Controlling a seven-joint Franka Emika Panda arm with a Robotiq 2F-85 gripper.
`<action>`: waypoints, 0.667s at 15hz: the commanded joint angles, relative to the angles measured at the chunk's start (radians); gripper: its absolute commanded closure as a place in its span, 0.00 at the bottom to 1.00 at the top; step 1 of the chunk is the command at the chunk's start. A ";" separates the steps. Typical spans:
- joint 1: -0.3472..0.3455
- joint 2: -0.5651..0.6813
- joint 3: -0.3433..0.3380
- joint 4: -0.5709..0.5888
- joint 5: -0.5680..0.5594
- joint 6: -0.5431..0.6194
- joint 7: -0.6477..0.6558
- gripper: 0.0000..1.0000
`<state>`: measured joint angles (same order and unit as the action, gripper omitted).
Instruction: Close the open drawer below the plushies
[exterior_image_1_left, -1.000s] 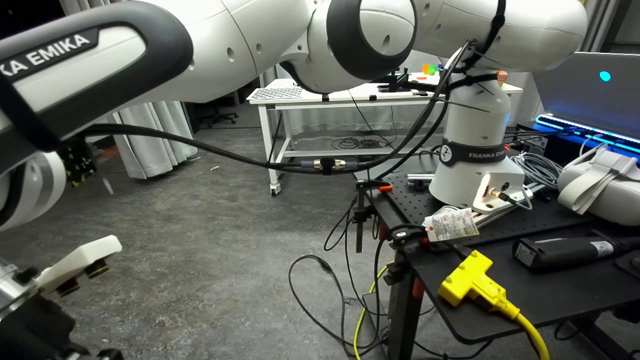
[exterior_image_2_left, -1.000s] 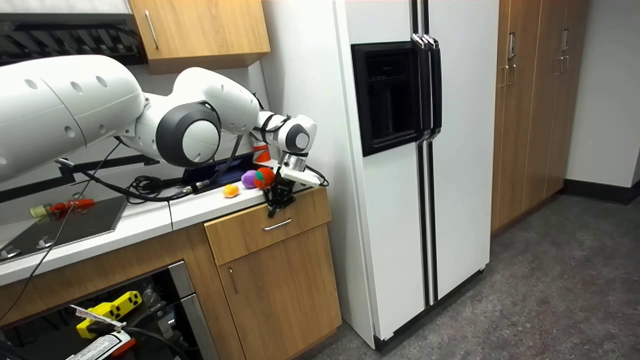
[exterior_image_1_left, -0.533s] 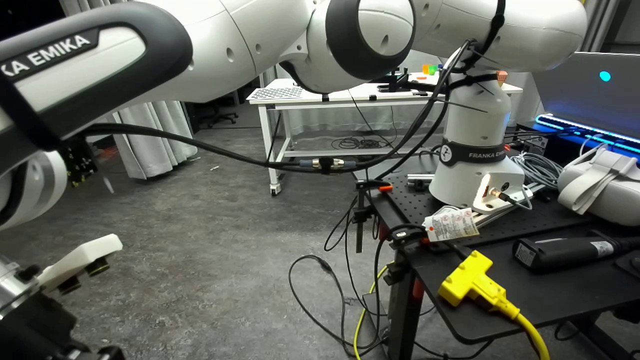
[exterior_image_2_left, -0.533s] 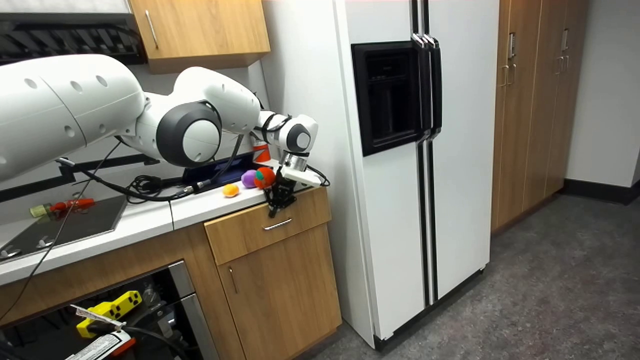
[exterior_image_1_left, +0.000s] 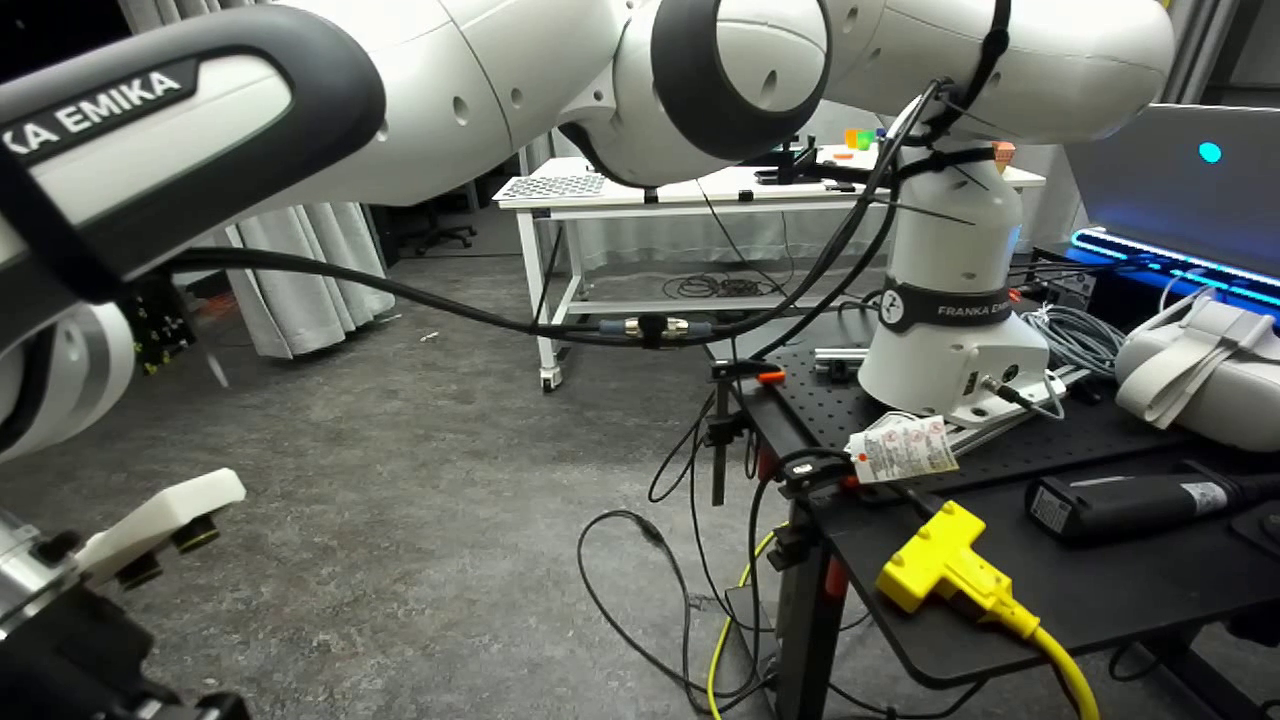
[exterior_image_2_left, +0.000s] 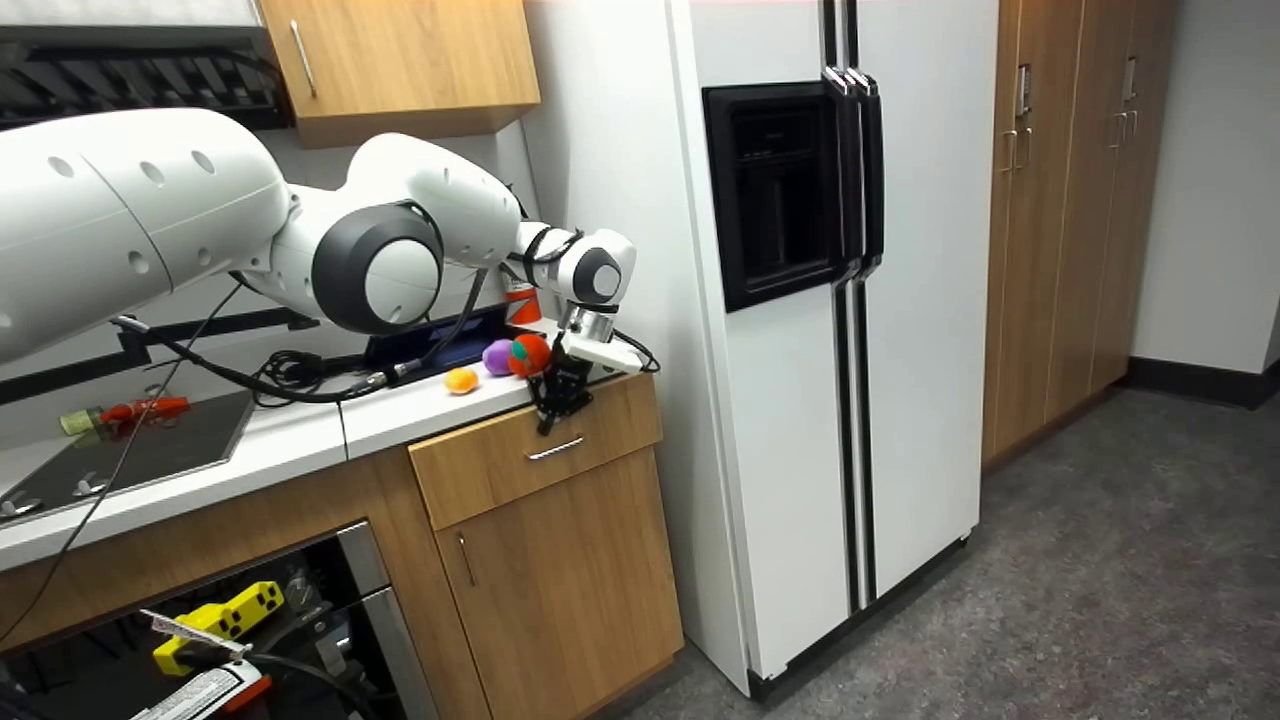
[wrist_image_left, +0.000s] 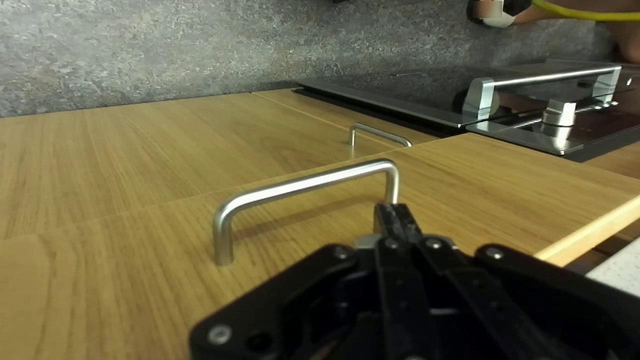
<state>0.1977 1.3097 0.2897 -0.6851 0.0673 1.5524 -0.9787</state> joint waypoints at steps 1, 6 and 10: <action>0.008 0.008 0.007 0.020 -0.005 0.049 -0.040 1.00; 0.028 0.004 0.021 0.024 -0.008 0.170 -0.131 1.00; 0.032 0.005 0.031 0.020 -0.015 0.249 -0.214 1.00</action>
<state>0.2136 1.3094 0.2926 -0.6846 0.0471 1.7204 -1.1205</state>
